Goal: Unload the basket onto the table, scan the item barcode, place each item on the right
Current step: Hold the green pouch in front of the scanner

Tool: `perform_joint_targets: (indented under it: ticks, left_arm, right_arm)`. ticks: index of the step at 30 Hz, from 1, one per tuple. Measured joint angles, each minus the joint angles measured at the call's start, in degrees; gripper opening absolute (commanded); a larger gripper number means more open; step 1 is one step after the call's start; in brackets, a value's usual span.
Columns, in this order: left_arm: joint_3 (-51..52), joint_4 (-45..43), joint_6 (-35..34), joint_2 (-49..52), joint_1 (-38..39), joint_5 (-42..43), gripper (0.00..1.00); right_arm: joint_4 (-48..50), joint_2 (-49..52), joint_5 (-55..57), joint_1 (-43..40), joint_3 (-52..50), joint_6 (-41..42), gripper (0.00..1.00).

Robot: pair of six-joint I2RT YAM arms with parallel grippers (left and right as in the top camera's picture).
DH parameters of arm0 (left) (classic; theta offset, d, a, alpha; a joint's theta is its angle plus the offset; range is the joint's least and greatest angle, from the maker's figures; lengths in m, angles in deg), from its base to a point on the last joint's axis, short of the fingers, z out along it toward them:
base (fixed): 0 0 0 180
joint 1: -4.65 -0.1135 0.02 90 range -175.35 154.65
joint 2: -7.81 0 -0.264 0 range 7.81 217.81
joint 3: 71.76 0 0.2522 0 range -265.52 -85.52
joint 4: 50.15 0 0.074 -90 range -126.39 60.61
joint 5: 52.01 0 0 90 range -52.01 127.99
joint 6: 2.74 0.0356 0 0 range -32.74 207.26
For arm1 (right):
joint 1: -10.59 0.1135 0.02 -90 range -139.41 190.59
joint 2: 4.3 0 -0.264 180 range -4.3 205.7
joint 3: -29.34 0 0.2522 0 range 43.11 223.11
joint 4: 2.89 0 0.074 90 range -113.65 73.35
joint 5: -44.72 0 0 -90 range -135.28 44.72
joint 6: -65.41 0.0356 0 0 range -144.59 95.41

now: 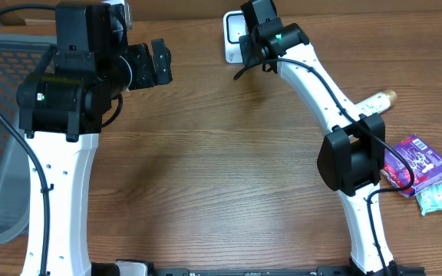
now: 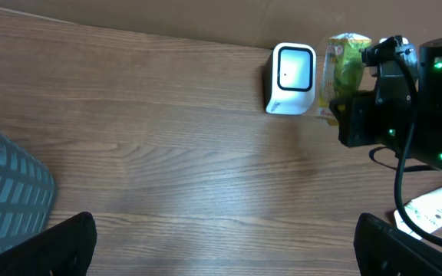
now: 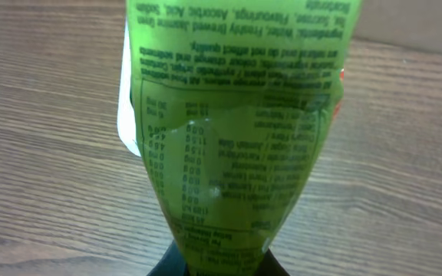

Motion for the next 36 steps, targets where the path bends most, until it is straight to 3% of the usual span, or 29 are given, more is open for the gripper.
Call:
perform_joint_targets:
  ticks: [26, 32, 36]
  left_arm:
    - [0.0, 0.0, 0.0, 0.0, 0.0, 0.0, 1.0]
    - [0.0, 0.0, 0.0, 0.0, 0.0, 0.0, 1.0]
    - [0.0, -0.02, 0.0, 0.0, 0.0, -0.02, 1.0]
  right_arm:
    - [3.17, 4.31, -3.1, 0.48, 0.0, -0.66, 0.04]
    - [0.59, 4.31, -3.1, 0.48, 0.0, -0.66, 0.03]
    - [-8.94, 4.31, -3.72, 0.46, 2.95, -0.76, 0.03]
